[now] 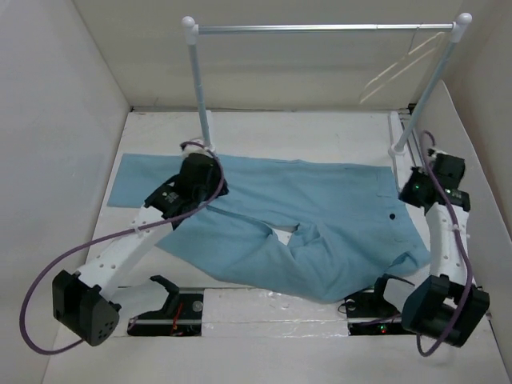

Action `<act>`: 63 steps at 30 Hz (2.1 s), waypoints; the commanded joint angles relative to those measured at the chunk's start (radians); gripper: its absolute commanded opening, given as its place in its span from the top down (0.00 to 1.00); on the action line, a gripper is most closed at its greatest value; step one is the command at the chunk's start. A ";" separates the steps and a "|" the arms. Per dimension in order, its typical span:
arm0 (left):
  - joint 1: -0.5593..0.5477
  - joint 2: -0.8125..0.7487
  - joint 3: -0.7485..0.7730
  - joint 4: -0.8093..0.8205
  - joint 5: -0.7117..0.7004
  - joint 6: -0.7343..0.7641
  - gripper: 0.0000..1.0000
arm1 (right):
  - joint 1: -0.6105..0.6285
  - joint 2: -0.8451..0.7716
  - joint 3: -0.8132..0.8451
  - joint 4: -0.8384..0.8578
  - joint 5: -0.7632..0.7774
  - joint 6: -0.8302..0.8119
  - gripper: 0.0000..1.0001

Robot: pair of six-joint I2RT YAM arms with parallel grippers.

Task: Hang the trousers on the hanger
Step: Fold the trousers

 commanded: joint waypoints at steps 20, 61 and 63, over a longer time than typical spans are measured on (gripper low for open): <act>1.213 0.088 -0.247 -0.155 0.245 -0.176 0.53 | 0.993 -0.161 -0.209 0.234 -0.097 -0.009 0.69; 0.972 -0.080 0.047 -0.371 -0.030 -0.155 1.00 | 0.804 -0.178 -0.143 0.068 -0.240 -0.109 0.32; 0.972 -0.134 0.078 -0.391 -0.017 -0.164 1.00 | 0.829 -0.153 -0.136 0.065 -0.229 -0.107 0.30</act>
